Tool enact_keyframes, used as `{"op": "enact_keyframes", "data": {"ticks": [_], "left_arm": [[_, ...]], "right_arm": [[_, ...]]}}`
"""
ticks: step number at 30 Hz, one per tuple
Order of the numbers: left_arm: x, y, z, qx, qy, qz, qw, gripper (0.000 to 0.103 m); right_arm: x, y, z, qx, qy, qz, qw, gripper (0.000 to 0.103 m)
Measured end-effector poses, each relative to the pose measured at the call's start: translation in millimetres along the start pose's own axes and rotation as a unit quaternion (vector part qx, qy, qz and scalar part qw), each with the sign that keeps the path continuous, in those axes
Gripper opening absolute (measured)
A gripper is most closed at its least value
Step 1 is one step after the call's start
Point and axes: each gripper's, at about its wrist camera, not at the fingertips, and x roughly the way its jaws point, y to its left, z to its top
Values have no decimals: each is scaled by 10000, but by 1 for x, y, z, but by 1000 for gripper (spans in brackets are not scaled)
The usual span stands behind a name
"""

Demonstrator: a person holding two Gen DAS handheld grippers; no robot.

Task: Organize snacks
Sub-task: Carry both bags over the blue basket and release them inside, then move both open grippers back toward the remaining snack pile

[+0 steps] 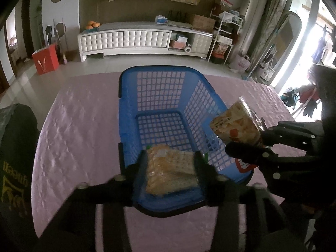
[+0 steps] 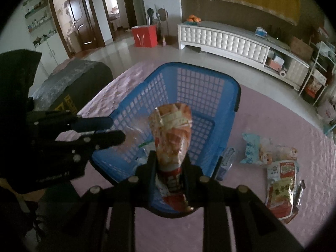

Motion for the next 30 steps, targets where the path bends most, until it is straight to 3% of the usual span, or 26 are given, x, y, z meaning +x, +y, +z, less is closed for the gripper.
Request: {"op": "enact_keyframes", "data": {"ticks": [1,7,17,30], "left_arm": [[-1,-1,0,25,-6,41,10000,56],[-11,-3,0,88,-103,103,9999,57],[-46,-25,-2,192,-383,109,9990,57],[-57,-110,0,740,-507,-176,9958,57]], "right_arm": [[-1,0,0,14,1,-12,10000,34],[-2,-2,-1,12,-26,-166,9999,63],[-42,-8,-9,210,-276,-352,9988,66],[-113,-39,-44,588,-645,-755,9933,66]]}}
